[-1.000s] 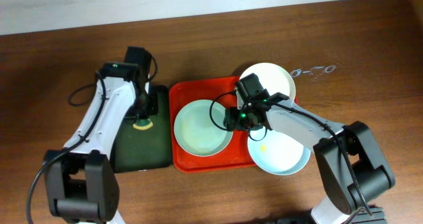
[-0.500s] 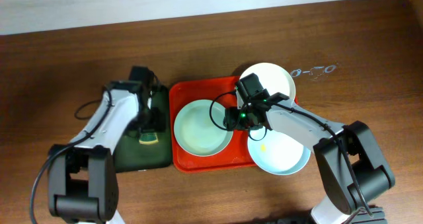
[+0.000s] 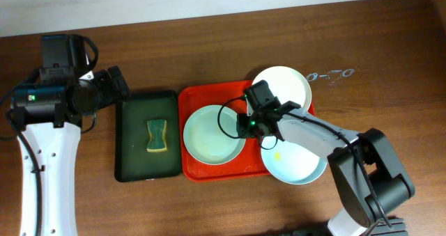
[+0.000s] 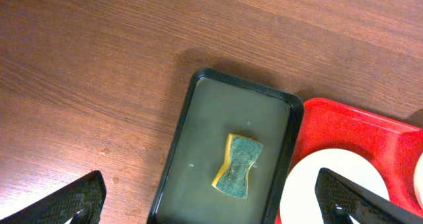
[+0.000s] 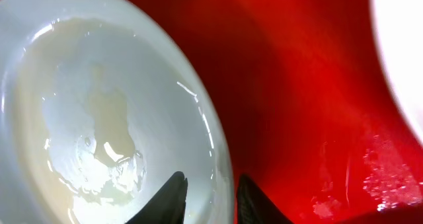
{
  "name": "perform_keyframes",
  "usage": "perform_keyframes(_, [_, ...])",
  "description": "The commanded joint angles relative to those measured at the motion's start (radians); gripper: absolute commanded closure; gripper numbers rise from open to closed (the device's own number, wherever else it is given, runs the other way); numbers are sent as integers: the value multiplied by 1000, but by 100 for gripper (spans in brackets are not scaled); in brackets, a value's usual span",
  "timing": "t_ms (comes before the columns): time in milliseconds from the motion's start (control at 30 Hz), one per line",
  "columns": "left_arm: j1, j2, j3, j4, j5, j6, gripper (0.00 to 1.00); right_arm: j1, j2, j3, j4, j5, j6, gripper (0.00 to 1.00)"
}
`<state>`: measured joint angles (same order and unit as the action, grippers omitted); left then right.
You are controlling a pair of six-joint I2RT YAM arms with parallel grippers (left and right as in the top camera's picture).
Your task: Clean dirty plates on tray and stack at the side
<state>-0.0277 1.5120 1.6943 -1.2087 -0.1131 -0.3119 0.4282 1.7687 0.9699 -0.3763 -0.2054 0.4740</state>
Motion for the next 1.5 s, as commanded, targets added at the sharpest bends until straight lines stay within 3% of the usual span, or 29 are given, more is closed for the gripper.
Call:
perform_keyframes(0, [1, -2, 6, -1, -8, -13, 1, 18, 6, -10, 7, 57, 14, 89])
perform_keyframes(33, [1, -2, 6, -1, -8, -13, 1, 18, 6, -10, 7, 57, 15, 96])
perform_keyframes(667, [1, -2, 6, -1, -8, -13, 1, 18, 6, -12, 6, 55, 33, 96])
perform_keyframes(800, [1, -2, 6, -1, -8, -13, 1, 7, 2, -5, -9, 8, 93, 96])
perform_keyframes(1233, [1, -2, 6, -1, -8, -13, 1, -22, -30, 450, -525, -11, 82, 96])
perform_keyframes(1467, [1, -2, 6, -1, -8, -13, 1, 96, -22, 525, -473, 109, 116, 96])
